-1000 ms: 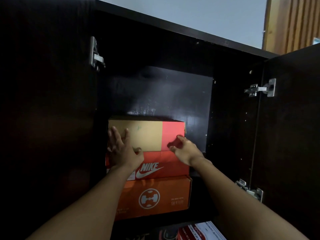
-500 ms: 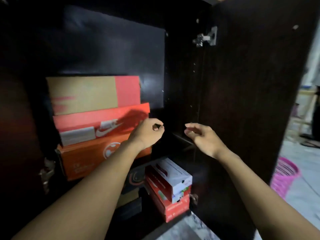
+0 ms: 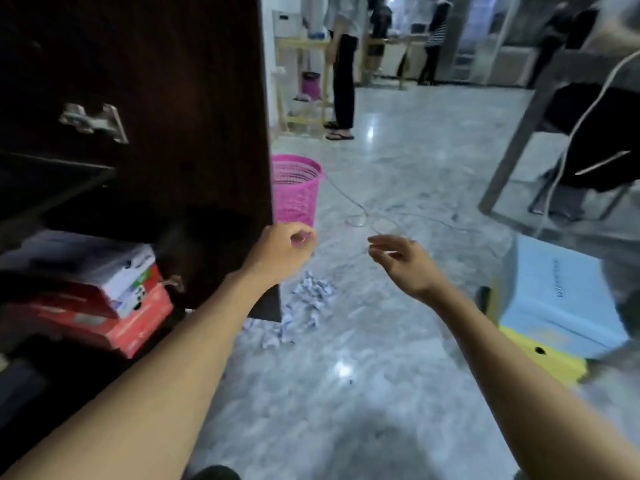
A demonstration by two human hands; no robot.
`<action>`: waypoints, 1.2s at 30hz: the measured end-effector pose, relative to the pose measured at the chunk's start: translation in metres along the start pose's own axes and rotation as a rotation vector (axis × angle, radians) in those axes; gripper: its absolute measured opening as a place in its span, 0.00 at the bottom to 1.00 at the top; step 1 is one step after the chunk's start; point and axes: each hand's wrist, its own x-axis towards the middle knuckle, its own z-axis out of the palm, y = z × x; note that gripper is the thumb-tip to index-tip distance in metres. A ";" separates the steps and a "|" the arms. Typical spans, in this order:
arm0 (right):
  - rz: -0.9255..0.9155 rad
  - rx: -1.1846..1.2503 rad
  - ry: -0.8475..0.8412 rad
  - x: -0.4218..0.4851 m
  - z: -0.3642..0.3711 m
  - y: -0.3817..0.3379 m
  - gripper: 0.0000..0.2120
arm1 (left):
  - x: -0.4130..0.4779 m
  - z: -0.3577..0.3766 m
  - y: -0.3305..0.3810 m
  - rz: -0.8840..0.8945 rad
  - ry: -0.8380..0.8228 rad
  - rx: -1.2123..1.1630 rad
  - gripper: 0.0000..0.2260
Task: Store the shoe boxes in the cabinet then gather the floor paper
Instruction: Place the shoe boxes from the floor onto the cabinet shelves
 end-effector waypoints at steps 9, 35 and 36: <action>0.448 -0.039 0.201 -0.101 -0.094 0.214 0.10 | -0.026 0.257 0.029 -0.143 -0.320 -0.281 0.05; 0.805 0.529 0.749 -0.111 -0.063 0.478 0.21 | -0.007 0.579 0.007 -0.674 -0.384 -0.548 0.06; 0.812 0.531 0.757 -0.111 -0.062 0.477 0.21 | -0.007 0.579 0.005 -0.684 -0.374 -0.570 0.06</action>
